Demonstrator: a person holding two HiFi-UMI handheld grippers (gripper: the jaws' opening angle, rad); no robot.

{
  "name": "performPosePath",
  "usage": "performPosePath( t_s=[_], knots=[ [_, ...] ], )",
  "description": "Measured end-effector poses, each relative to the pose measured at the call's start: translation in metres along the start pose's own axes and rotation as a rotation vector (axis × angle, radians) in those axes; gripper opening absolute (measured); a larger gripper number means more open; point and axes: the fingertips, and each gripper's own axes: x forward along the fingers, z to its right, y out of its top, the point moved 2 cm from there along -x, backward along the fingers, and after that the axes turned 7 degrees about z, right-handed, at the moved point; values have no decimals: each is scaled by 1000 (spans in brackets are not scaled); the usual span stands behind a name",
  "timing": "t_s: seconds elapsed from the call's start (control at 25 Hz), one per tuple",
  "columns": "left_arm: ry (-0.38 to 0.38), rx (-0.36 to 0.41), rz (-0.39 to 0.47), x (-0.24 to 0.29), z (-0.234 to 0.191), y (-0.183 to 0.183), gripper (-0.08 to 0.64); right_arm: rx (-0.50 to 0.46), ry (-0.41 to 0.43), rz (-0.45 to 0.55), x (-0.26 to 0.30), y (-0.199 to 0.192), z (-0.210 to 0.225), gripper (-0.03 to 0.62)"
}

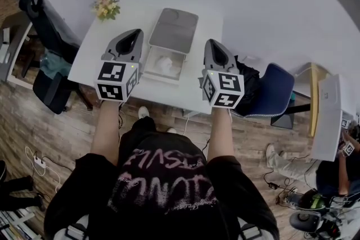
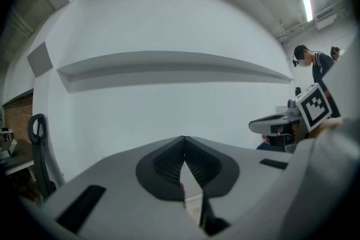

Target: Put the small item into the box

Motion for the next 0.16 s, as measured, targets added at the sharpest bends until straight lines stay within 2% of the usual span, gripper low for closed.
performPosePath(
  t_s=[0.16],
  knots=[
    [0,5,0,0,0,3,2,-1,0,6,0,3,0,9]
  ],
)
